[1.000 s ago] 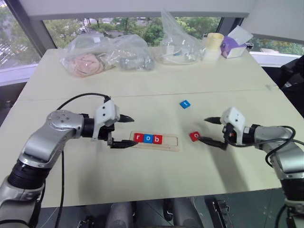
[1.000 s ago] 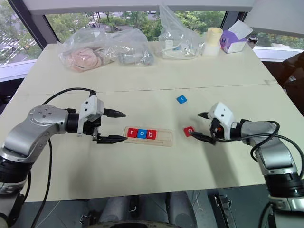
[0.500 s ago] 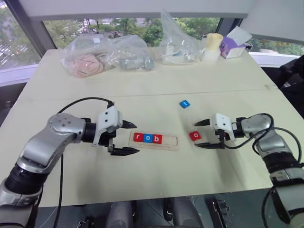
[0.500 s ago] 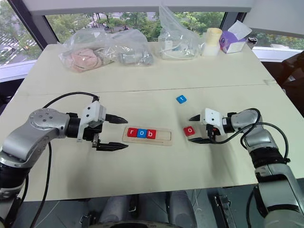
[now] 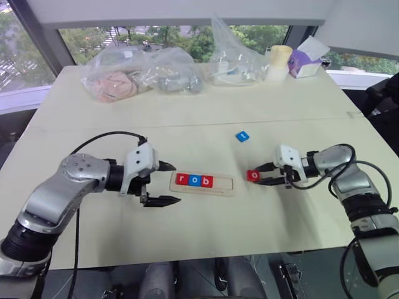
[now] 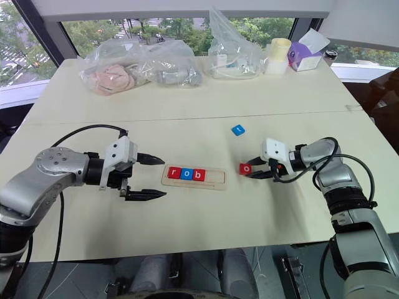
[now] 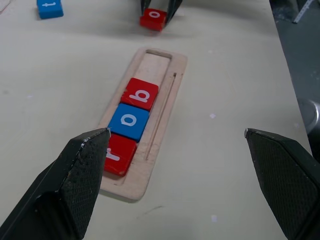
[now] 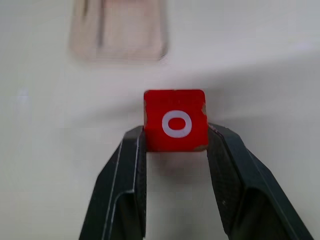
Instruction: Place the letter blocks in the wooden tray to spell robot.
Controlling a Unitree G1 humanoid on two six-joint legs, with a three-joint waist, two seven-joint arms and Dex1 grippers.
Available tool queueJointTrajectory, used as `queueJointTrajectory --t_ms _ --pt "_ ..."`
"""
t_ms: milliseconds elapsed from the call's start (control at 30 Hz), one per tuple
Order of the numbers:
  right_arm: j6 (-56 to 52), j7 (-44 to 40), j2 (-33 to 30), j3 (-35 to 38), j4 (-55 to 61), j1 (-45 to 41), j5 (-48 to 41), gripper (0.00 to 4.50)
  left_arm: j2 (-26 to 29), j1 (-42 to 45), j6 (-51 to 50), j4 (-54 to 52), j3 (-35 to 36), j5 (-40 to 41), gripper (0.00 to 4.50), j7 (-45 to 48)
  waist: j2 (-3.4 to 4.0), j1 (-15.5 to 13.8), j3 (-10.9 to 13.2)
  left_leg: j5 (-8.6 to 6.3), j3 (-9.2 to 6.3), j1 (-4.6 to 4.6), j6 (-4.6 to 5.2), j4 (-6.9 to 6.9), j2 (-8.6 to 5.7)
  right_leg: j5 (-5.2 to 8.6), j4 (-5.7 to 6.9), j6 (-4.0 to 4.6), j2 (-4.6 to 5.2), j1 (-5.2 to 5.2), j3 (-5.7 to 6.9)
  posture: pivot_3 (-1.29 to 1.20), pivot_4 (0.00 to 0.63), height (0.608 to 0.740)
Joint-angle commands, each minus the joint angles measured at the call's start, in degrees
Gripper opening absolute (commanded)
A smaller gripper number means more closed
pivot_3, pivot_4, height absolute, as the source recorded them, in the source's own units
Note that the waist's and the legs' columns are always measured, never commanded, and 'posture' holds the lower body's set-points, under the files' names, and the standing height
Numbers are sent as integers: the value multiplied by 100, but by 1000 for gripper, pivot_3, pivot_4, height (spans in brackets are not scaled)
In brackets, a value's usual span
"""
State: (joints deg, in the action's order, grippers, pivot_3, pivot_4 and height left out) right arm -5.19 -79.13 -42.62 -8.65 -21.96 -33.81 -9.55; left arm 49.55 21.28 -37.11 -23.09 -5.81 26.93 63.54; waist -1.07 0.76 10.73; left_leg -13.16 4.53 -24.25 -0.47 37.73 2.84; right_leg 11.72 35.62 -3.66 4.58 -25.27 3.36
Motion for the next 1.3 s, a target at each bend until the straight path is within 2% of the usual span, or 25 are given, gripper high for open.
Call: queueJointTrajectory --t_ms 33,133,233,433,1100,1300 --pt "-1727 645 180 46 1747 77 -390 1118 59 200 106 128 132 11 4500 70 0 1 0 0 0 0 0 0 0 0 9 0 0 -5 -1 0 150 739" --pt "-3052 992 227 -70 2941 286 -673 1118 -3 235 127 177 176 102 4500 100 0 -35 0 0 -2 -5 0 6 1 3 31 1 -1 -18 0 0 150 739" --pt "-3527 1401 253 -233 3534 441 -580 1118 3 174 87 109 163 183 4500 165 0 -69 0 -1 -6 -14 -1 16 0 7 29 2 2 -17 1 0 150 739" --pt "-3107 1701 91 -695 3660 700 -62 1118 32 45 75 25 88 170 4500 163 0 -136 0 -2 -2 -16 -2 24 -1 16 21 -15 13 -17 1 0 150 739" --pt "-2923 1994 285 -987 3420 641 141 1118 -120 -102 14 -168 8 134 4500 -108 0 -139 0 -2 -1 -20 -2 24 0 17 20 -16 9 -20 3 0 150 739" --pt "-2792 2238 468 -844 3357 554 144 4148 -134 -67 21 -107 -9 114 4500 -129 0 -138 0 -2 -1 -20 -2 24 0 17 21 -16 8 -20 3 0 150 739"
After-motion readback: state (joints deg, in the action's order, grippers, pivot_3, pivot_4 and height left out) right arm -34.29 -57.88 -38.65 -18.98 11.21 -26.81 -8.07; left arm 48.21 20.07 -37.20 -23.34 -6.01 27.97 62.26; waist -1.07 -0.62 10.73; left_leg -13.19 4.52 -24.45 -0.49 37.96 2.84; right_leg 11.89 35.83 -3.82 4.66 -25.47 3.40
